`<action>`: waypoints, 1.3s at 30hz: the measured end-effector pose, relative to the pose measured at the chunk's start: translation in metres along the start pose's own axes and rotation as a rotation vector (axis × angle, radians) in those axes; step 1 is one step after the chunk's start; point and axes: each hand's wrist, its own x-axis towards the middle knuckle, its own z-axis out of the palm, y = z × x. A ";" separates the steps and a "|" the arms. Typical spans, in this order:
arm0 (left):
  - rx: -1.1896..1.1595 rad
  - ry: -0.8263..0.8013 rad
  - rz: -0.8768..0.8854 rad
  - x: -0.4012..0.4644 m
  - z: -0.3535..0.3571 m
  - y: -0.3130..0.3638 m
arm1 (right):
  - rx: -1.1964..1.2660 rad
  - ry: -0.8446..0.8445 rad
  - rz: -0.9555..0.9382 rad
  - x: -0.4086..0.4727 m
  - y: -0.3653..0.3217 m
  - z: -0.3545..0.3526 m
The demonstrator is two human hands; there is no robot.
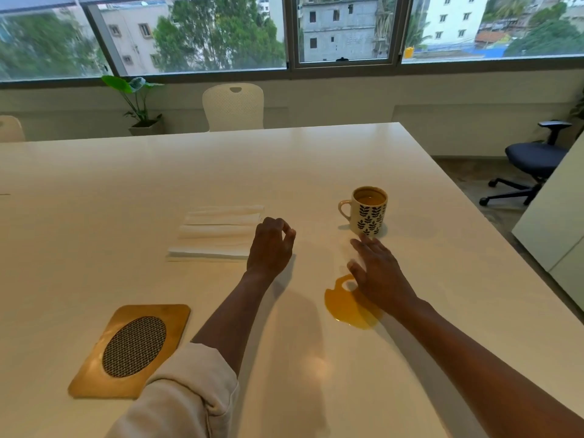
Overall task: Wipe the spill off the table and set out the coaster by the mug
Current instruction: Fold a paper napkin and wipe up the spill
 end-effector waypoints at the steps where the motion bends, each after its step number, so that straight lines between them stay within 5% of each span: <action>1: 0.003 0.007 -0.004 -0.002 -0.006 -0.006 | 0.004 -0.001 -0.028 0.003 -0.009 0.003; 11: 0.175 0.101 -0.016 -0.016 -0.069 -0.071 | 0.027 -0.036 -0.196 0.040 -0.093 0.046; 19: 0.173 -0.132 0.045 -0.020 -0.094 -0.105 | 0.089 -0.105 -0.210 0.059 -0.134 0.082; 28: 0.216 -0.273 0.084 -0.011 -0.100 -0.114 | 0.075 -0.115 -0.112 0.070 -0.139 0.111; 39: 0.207 -0.216 0.039 0.000 -0.098 -0.124 | 0.170 0.015 -0.052 0.077 -0.135 0.130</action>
